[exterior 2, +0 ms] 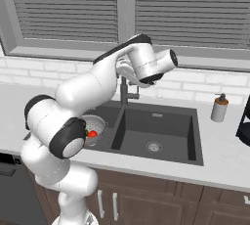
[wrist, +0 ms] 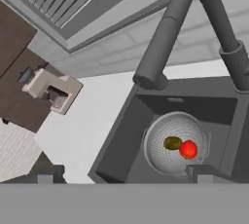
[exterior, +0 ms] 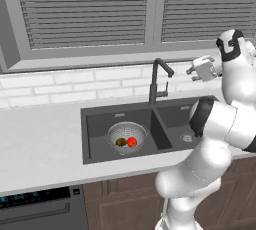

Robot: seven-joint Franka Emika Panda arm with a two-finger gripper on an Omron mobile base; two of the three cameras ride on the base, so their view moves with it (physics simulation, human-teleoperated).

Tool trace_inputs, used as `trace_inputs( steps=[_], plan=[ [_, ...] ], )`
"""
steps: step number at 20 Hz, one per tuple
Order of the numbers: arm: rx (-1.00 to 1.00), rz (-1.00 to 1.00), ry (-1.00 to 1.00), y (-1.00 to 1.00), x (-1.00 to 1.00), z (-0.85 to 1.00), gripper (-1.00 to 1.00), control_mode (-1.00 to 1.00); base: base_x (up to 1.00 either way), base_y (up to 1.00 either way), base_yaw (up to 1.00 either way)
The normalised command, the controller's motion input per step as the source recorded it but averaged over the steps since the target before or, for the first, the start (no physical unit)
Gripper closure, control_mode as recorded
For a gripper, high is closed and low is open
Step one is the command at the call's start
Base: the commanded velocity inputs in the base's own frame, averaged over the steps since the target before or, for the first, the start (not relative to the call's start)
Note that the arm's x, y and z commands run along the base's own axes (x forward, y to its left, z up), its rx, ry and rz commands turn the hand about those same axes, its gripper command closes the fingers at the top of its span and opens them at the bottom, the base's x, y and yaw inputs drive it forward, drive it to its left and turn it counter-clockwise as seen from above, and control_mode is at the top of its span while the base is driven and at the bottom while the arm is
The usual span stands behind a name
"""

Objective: Put the colander in the sink, put the apple, kiwi in the colander, and turn on the sink faucet and pour water over the colander.

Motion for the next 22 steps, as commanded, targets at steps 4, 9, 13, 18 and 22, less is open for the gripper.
trace_inputs(
  steps=[4,9,13,18,22],
  plan=[
    [0.01,0.00,-0.02,0.61,-0.06,0.50,-1.00,-1.00,0.00,0.00,0.00],
    [-0.01,0.00,0.07,0.65,0.36,0.19,-1.00,-1.00,0.00,0.00,0.00],
    [-0.02,0.00,0.10,0.29,0.00,-0.04,-1.00,-1.00,0.00,0.00,0.00],
    [-0.01,0.00,0.06,0.23,0.00,-0.05,-1.00,-1.00,0.00,0.00,0.00],
    [0.05,-0.03,0.00,-0.41,0.01,0.08,-1.00,-1.00,0.00,0.00,0.00]
  ],
)
